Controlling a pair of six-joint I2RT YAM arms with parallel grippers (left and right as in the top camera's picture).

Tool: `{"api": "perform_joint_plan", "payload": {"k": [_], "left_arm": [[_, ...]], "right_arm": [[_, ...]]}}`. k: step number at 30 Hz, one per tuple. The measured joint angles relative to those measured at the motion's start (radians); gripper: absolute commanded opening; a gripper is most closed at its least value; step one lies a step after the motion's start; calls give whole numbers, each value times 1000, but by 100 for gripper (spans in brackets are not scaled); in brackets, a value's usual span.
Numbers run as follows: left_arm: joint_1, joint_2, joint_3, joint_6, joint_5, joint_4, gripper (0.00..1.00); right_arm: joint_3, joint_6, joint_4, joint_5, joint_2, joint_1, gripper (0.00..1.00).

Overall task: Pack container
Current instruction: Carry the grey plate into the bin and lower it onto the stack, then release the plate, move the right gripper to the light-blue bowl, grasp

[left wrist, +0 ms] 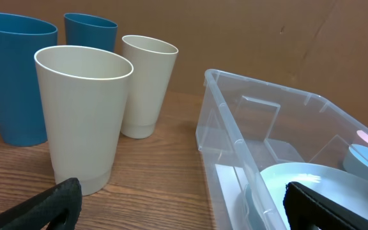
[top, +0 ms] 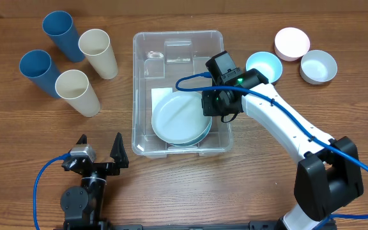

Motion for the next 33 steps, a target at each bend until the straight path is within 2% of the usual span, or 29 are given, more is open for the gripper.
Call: {"api": "perform_joint_plan", "payload": {"k": [2, 3, 5, 7, 8, 13, 16, 18, 22, 26, 31, 33], "left_arm": [[0, 0, 0, 0, 0, 0, 100], [0, 0, 0, 0, 0, 0, 100], [0, 0, 0, 0, 0, 0, 100], [0, 0, 0, 0, 0, 0, 100], [0, 0, 0, 0, 0, 0, 100], [0, 0, 0, 0, 0, 0, 100], [0, 0, 0, 0, 0, 0, 100], [0, 0, 0, 0, 0, 0, 100], [0, 0, 0, 0, 0, 0, 100], [0, 0, 0, 0, 0, 0, 100], [0, 0, 0, 0, 0, 0, 100], [0, 0, 0, 0, 0, 0, 100]], "right_arm": [[0, 0, 12, 1, 0, 0, 6], [0, 0, 16, 1, 0, 0, 11], [0, -3, 23, 0, 0, 0, 34], [0, -2, 19, -2, 6, 0, 39], [0, -7, 21, -14, 14, 0, 39], [0, -41, -36, -30, 41, 6, 23], [29, -57, -113, -30, 45, 6, 22], [121, -67, -193, -26, 51, 6, 24], [436, -79, -348, 1, 53, 6, 41], [669, -36, -431, 127, 43, -50, 44], [680, 61, -374, 185, 52, -352, 47], [674, 82, -340, 152, 85, -473, 54]]}}
